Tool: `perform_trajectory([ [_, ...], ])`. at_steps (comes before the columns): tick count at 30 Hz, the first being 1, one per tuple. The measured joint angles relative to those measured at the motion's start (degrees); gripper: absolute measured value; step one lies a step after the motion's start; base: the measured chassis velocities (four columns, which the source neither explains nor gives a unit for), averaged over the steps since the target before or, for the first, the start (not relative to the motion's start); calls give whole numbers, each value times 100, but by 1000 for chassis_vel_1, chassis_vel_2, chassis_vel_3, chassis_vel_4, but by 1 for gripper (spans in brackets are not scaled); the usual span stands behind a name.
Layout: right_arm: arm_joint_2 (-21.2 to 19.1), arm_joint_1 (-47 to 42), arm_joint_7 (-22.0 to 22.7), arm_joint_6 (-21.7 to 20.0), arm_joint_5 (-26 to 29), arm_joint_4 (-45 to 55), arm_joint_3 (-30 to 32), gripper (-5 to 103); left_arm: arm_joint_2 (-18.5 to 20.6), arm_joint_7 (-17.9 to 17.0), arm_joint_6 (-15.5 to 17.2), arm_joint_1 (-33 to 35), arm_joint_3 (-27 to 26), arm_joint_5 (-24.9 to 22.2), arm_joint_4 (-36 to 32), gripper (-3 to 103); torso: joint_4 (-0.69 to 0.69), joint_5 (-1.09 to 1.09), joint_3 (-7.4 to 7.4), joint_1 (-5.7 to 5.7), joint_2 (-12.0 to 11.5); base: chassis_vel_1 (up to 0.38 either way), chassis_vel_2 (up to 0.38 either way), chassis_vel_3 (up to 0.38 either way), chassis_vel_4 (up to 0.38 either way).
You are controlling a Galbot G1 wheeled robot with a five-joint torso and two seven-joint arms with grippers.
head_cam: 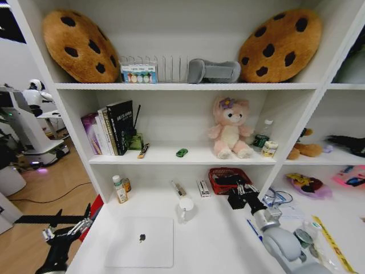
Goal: Organize the objects on the table.
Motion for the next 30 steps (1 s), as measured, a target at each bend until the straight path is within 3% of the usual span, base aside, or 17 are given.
perform_trajectory([
  [8,26,567,-28,354,-206,-844,-147,12,-26,-32,14,-22,-11,49,-37,100,0,0,0,0,0,0,0,0,0],
  [13,122,1087,61,258,268,-1264,-514,12,-70,-70,73,-64,7,84,-42,100,0,-1,0,0,0,0,0,0,0],
  [25,249,1708,91,225,253,-1854,-1068,12,-65,-151,178,-133,27,115,-79,100,1,0,0,0,0,0,0,0,0],
  [30,171,1607,10,217,332,-1784,-1038,33,-68,-165,183,-152,24,114,-58,100,0,0,0,0,0,0,0,0,0],
])
